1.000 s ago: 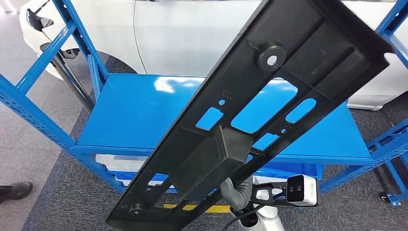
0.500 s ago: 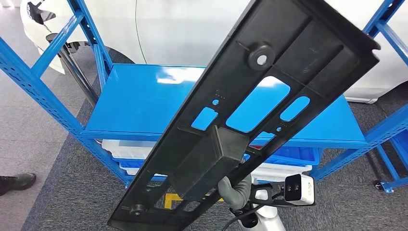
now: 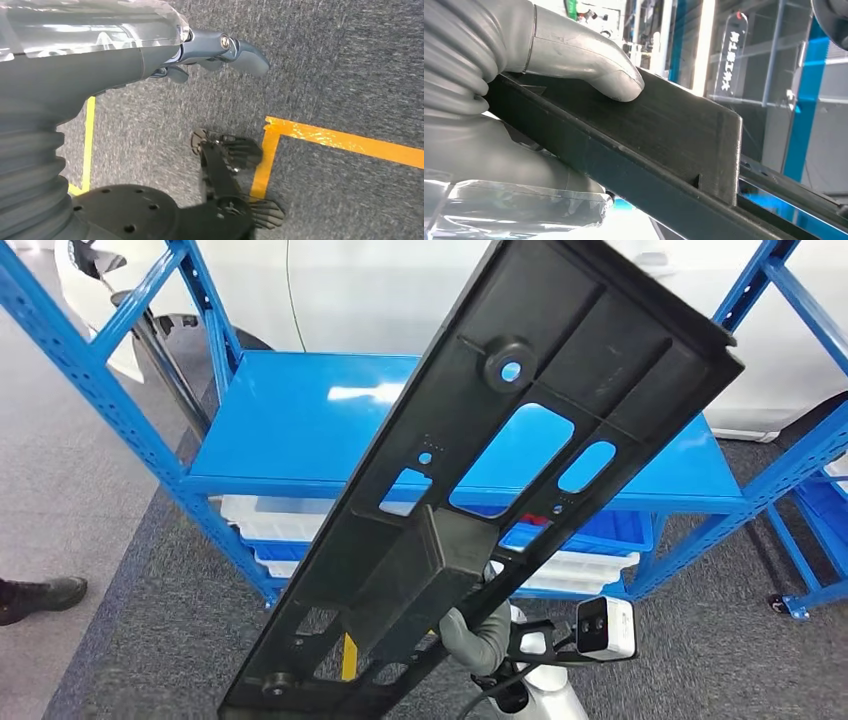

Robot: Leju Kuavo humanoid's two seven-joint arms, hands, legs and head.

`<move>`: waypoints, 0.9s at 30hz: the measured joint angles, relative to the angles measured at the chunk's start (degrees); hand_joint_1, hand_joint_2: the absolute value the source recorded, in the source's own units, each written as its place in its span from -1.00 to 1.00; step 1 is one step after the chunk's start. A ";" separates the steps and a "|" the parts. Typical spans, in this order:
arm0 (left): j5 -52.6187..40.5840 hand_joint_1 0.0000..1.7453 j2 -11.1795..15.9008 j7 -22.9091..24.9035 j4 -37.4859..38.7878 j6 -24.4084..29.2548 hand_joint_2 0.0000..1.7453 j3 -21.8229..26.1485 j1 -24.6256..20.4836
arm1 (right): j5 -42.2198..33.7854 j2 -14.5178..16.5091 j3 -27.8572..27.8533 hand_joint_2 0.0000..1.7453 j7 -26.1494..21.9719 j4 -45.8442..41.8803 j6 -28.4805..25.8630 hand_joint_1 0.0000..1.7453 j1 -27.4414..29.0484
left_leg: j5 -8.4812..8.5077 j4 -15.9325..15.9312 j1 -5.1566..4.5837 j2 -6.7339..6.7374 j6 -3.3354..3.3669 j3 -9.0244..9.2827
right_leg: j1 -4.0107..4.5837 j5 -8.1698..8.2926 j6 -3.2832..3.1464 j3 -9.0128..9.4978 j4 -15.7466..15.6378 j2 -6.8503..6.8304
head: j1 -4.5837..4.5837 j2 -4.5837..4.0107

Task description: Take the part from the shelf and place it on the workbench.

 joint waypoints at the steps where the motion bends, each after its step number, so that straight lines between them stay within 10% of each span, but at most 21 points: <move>1: 0.00 -1.00 -0.01 0.12 0.00 0.15 1.00 0.02 0.05 | -0.09 -0.07 0.10 1.00 0.00 0.15 -0.09 0.96 -0.20 | 0.22 0.01 -0.13 -0.07 0.61 -0.34 | -0.02 0.45 0.38 -0.06 -0.02 0.01 | 0.01 0.00; 3: -0.08 -1.00 -0.10 0.32 0.00 0.38 1.00 0.05 0.09 | -0.22 -0.28 0.24 1.00 -0.01 0.43 -0.45 0.96 -0.48 | 1.15 0.00 -0.09 0.17 1.67 -1.18 | -0.28 -0.19 1.10 -0.54 0.63 0.14 | 0.01 0.00; 8: -0.19 -1.00 -0.17 0.49 0.00 0.61 1.00 0.05 0.06 | -0.36 -0.85 0.26 1.00 -0.01 0.81 -1.03 0.96 -0.67 | 4.55 0.01 -0.24 0.47 2.79 -5.12 | -0.49 -11.46 2.06 -4.39 15.38 0.37 | 0.01 0.00; 10: -0.19 -1.00 -0.19 0.54 0.00 0.61 1.00 0.05 0.12 | -0.36 -1.06 0.26 1.00 -0.01 0.90 -1.03 0.96 -0.68 | 5.83 0.14 -0.40 0.49 2.69 -6.93 | -0.45 -10.03 1.84 -2.31 16.00 0.39 | 0.01 0.00; 12: -0.19 -1.00 -0.31 0.56 0.00 0.61 1.00 0.05 0.11 | -0.36 -1.16 0.28 1.00 0.00 0.91 -1.01 0.96 -0.80 | 6.95 0.24 -0.55 0.45 2.47 -8.26 | -0.24 -7.68 1.05 3.59 8.88 0.43 | 0.01 0.00; 15: -0.20 -1.00 -0.60 0.56 0.00 0.61 1.00 0.05 0.12 | -0.40 -1.20 0.37 1.00 -0.01 0.90 -0.96 0.96 -1.19 | 8.46 0.14 -0.59 0.41 1.62 -9.05 | 0.38 -8.27 -0.08 9.92 -1.06 0.46 | 0.00 0.00; 18: -0.21 -1.00 -0.60 0.56 0.00 0.61 1.00 0.05 0.17 | -0.46 -1.24 0.39 1.00 -0.02 0.91 -0.95 0.96 -1.32 | 9.03 -0.06 -0.43 0.40 0.56 -9.42 | 0.31 -6.90 -1.19 9.43 -2.30 0.33 | 0.00 0.00; 23: -0.33 -1.00 -0.57 0.62 0.00 0.63 1.00 0.05 0.22 | -0.49 -1.22 0.59 1.00 -0.02 0.97 -1.01 0.96 -1.36 | -2.23 14.07 -0.33 0.33 -0.42 -13.24 | 0.21 -3.19 -2.29 5.53 -2.74 -0.03 | -0.01 0.00; 25: -0.43 -1.00 -0.56 0.62 0.00 0.68 1.00 0.05 0.20 | -0.52 -1.24 0.66 1.00 -0.02 1.03 -1.16 0.96 -1.32 | -1.03 16.52 -0.32 0.34 -0.59 -12.13 | 0.27 -2.03 -2.13 3.70 -2.46 -0.08 | -0.01 0.00; 27: -0.53 -1.00 -0.55 0.65 0.00 0.87 1.00 0.05 0.12 | -0.66 -1.25 0.70 1.00 -0.02 1.07 -1.44 0.96 -1.34 | 1.95 11.22 -0.31 0.35 -0.41 -7.09 | 0.26 -1.10 -1.80 2.00 -1.92 -0.07 | -0.02 0.00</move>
